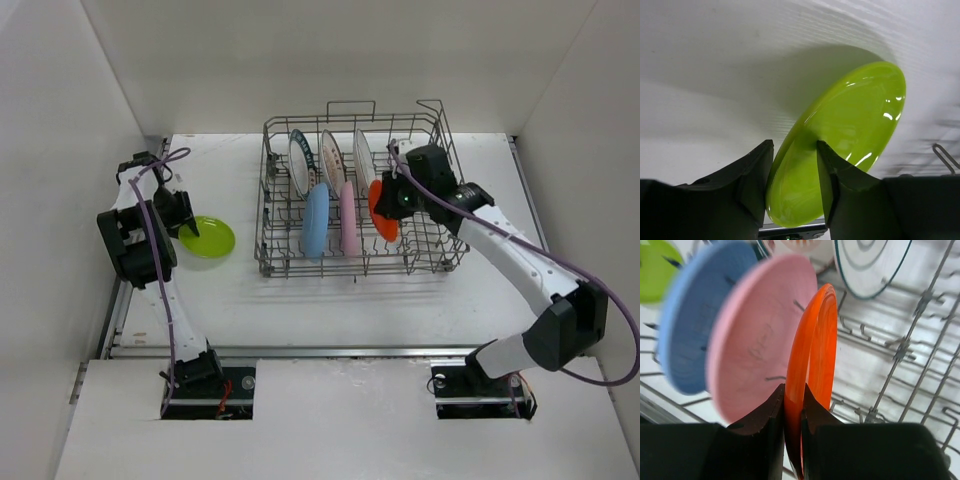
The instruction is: Unload the plates from the dish rack
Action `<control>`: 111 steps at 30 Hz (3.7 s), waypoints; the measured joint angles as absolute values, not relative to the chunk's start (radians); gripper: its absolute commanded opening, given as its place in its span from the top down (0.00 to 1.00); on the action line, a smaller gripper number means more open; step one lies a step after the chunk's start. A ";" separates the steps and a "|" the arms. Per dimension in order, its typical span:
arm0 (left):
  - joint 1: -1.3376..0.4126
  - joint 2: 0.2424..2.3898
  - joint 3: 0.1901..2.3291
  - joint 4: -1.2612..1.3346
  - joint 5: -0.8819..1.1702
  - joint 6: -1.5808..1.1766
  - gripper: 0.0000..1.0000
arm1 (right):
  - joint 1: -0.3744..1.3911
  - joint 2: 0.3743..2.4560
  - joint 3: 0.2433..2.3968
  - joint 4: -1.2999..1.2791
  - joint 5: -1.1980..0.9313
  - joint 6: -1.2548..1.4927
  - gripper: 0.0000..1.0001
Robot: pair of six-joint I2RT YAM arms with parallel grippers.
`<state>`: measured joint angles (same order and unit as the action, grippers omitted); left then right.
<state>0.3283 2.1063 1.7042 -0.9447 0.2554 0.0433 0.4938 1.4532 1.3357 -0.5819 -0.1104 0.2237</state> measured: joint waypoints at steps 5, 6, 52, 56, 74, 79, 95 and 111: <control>0.327 2.116 1.704 -0.952 0.196 0.043 0.60 | 0.498 1.394 1.407 -0.576 -0.026 0.208 1.00; 0.327 2.118 1.705 -0.953 0.186 0.043 0.60 | 0.499 1.381 1.414 -0.576 -0.003 0.203 1.00; -0.022 1.832 2.183 -1.302 0.622 0.150 0.04 | 1.318 1.757 1.405 0.150 0.996 -0.833 1.00; -0.066 1.869 2.197 -1.324 0.654 0.152 0.04 | 1.316 1.756 1.405 0.178 0.982 -0.842 1.00; -0.096 1.894 2.186 -1.306 0.744 0.229 0.06 | 1.322 1.796 1.427 0.194 1.031 -0.841 1.00; -0.083 1.837 2.193 -1.248 0.648 0.146 0.04 | 1.324 1.798 1.428 0.258 1.080 -0.866 1.00; -0.087 1.767 2.201 -1.120 0.735 -0.004 0.01 | 1.324 1.829 1.426 0.424 1.219 -0.905 1.00; -0.240 1.812 2.159 -1.258 0.759 0.126 0.46 | 1.324 1.869 1.426 0.480 1.170 -0.952 1.00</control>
<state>-0.2401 1.8122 2.1590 -1.2583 0.7589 0.1265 1.3235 1.8690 1.4258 0.4801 1.1702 -0.9516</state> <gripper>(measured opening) 0.649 0.184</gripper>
